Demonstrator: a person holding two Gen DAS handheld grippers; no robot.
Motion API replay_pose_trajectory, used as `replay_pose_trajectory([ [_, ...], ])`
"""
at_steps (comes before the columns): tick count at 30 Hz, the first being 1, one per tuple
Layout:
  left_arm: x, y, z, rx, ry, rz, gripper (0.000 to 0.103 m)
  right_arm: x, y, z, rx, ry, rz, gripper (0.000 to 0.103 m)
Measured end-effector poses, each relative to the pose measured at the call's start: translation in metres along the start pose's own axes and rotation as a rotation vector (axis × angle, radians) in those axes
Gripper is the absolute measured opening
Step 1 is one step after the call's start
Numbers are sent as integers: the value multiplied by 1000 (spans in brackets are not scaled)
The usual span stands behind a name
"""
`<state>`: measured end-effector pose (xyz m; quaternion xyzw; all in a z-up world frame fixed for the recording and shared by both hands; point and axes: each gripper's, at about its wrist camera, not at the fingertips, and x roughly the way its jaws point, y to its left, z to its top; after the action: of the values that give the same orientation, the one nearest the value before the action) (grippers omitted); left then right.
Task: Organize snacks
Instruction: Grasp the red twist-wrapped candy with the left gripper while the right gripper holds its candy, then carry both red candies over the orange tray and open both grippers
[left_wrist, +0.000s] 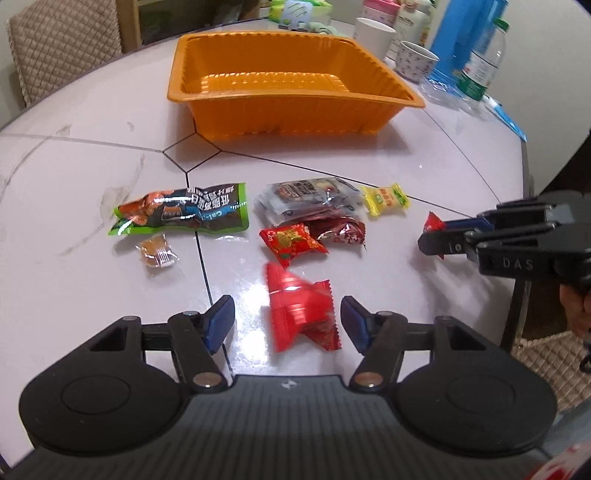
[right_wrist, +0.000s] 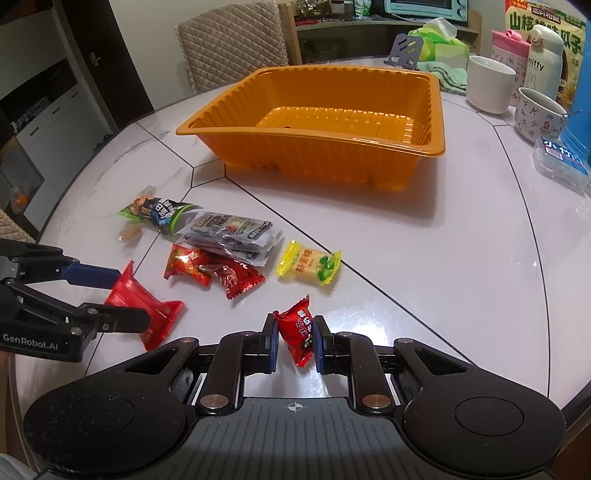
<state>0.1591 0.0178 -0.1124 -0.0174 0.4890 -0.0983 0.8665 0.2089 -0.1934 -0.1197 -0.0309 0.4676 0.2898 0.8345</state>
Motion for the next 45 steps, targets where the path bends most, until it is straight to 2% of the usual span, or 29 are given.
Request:
replay_pose_trajectory([
  [6, -4, -6, 3, 103, -2, -15, 61, -6, -1, -3, 13, -8, -8, 19],
  [8, 0, -2, 4, 53, 13, -20, 61, -7, -2, -5, 19, -9, -13, 19],
  [11, 8, 5, 4, -27, 14, 13, 60, -10, -4, -8, 33, -8, -20, 19],
  [12, 10, 6, 3, -37, 18, 17, 60, -11, -5, -9, 37, -7, -21, 19],
  [15, 17, 5, 1, -52, 37, 7, 44, -13, -7, -11, 41, -5, -28, 19],
  [16, 17, 4, 1, -50, 28, 13, 42, -14, -7, -12, 43, -5, -29, 19],
  [23, 13, 5, 0, -87, 12, 24, 37, -17, -7, -15, 47, -8, -29, 19],
  [35, -13, 4, 17, -107, -50, 25, 36, -25, -8, -6, 41, -35, -15, 19],
  [45, -38, 5, 54, -109, -147, 16, 36, -43, -19, 30, 45, -113, 22, 19],
])
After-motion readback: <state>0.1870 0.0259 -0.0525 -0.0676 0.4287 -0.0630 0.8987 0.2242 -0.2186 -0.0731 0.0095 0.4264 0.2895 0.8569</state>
